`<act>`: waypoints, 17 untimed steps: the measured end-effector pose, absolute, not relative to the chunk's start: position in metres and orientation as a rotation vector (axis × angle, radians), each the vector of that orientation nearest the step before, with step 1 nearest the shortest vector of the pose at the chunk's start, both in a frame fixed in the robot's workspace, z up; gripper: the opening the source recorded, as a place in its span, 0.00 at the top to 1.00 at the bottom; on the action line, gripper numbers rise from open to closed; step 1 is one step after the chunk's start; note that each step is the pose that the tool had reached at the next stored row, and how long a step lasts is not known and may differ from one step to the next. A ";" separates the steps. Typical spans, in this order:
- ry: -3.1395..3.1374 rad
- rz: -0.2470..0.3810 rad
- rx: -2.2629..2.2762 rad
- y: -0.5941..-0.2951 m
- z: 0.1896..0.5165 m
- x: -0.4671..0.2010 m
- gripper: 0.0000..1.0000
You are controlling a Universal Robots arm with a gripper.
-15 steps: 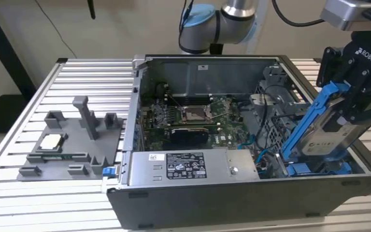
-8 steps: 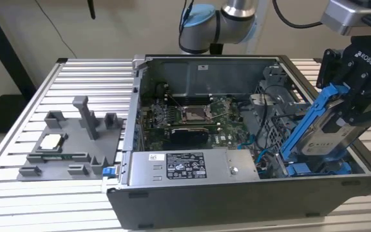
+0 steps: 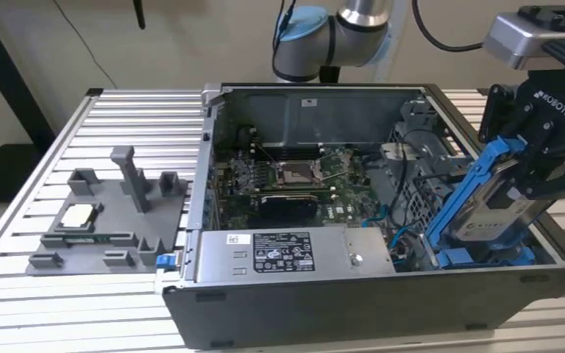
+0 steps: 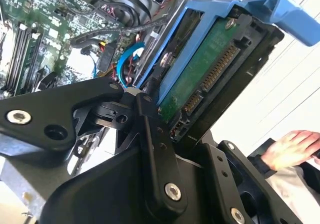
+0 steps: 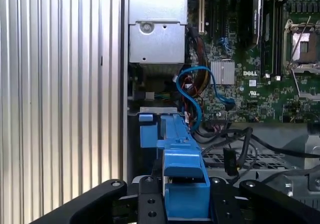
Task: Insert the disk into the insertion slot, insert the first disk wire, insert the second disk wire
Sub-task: 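Insert the disk into the insertion slot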
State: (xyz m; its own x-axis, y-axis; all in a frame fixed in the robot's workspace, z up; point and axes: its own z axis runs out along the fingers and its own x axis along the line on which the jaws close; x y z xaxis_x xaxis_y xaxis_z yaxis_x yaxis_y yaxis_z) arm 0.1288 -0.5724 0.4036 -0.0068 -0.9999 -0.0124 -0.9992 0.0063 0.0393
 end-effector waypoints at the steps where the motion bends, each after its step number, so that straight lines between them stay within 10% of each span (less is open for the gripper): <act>1: -2.215 -0.057 2.201 -0.572 0.402 0.129 0.67; 17: -2.215 -0.057 2.201 -0.572 0.380 0.129 0.67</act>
State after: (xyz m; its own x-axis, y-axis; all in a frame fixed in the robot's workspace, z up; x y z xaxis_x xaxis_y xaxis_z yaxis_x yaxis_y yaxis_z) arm 0.1288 -0.5724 0.3795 -0.0067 -0.9999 -0.0127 -0.9992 0.0062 0.0391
